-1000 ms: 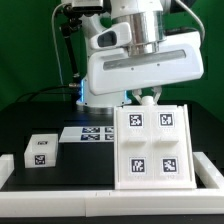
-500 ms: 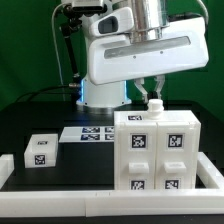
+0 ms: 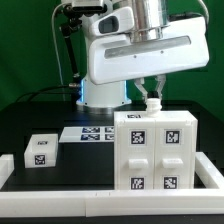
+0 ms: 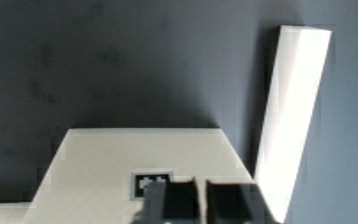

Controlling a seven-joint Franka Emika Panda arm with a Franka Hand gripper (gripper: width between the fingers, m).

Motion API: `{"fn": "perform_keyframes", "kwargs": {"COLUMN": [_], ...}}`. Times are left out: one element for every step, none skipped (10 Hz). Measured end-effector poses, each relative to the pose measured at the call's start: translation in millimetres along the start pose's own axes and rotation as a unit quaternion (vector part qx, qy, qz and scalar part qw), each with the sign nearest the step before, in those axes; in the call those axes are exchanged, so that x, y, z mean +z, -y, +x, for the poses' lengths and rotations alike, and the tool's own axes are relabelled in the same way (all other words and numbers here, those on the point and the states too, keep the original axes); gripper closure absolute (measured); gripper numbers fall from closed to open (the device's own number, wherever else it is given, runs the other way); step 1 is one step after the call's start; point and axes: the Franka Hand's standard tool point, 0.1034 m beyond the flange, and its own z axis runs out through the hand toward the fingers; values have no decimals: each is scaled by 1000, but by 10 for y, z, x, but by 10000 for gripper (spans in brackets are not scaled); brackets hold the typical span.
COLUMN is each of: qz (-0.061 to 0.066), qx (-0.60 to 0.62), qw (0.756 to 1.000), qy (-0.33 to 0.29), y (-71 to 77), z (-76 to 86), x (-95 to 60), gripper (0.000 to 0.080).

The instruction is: Assemble cabinet

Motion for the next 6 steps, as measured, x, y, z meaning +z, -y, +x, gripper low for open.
{"fn": "perform_keyframes", "kwargs": {"qz": [-2, -7, -12, -21, -28, -31], "qx": [1, 4, -11, -25, -32, -33], "qw": [1000, 1000, 1000, 999, 999, 999], "qy": [-3, 1, 10, 7, 8, 12], "y": [-14, -68, -197, -428, -681, -864], "z": [-39, -264, -446, -607, -754, -827], "x": [41, 198, 282, 337, 380, 384], "gripper": [617, 421, 421, 281, 140, 44]}}
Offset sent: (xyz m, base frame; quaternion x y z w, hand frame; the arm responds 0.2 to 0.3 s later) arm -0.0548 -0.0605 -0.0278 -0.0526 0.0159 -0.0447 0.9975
